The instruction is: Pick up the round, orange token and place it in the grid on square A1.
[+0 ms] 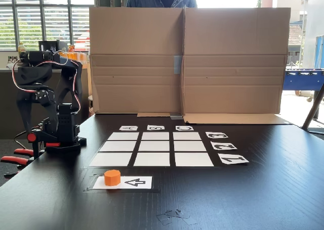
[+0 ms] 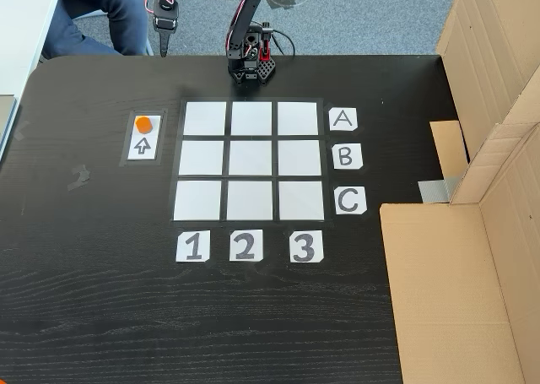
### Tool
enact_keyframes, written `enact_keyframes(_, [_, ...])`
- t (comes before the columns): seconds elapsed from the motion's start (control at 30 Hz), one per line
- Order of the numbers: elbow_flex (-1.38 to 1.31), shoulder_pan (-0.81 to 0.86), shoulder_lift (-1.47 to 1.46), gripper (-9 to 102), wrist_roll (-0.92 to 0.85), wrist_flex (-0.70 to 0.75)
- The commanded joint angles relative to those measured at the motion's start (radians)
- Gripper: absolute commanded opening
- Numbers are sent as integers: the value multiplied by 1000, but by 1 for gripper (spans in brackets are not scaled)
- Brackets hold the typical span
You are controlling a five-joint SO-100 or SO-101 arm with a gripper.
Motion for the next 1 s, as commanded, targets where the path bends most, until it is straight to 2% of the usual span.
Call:
enact_keyframes(0.0, [-66,-54,-48,27,12,6])
enact_keyframes(0.5, [-385,-301,-365,29,72,6])
enact_keyframes(0.97, [-575,-526,-594,30,86,-2])
